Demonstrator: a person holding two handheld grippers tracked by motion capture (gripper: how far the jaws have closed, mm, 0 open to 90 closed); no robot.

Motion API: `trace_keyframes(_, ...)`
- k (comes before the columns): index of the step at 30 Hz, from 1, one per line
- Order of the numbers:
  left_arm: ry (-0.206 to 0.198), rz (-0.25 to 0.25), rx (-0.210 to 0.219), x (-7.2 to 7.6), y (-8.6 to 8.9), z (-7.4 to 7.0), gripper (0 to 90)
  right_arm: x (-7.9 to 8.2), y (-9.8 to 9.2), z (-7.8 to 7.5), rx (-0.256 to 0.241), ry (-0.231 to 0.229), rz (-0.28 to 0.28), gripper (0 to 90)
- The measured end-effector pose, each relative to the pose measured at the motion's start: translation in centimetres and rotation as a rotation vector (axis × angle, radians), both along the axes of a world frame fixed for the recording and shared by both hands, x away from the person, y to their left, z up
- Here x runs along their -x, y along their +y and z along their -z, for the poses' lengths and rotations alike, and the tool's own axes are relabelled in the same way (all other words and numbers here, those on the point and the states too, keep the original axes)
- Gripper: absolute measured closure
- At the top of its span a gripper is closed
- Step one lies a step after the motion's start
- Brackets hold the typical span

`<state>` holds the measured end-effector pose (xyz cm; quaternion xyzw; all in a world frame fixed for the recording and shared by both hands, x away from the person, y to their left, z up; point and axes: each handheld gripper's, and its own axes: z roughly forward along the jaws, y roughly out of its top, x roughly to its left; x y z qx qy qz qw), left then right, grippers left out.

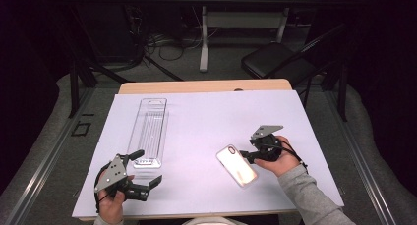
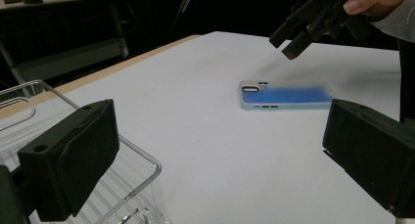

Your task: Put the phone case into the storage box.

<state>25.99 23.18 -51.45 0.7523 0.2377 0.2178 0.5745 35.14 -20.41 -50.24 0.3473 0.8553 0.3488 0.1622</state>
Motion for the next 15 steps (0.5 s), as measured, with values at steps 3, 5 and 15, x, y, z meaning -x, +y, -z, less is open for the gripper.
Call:
trace_keyframes(3,0.003,-0.001,-0.002,-0.02,0.01,0.0,0.3,-0.14,0.1,0.03,0.003,-0.005,-0.004,41.2)
trace_keyframes(5,0.003,-0.004,-0.001,0.0,0.01,0.01,0.3,-0.24,0.16,0.06,-0.001,0.004,0.004,41.2)
trace_keyframes(15,0.008,-0.001,-0.001,-0.04,0.02,0.03,0.3,-0.52,0.18,0.16,-0.014,0.112,0.015,54.1)
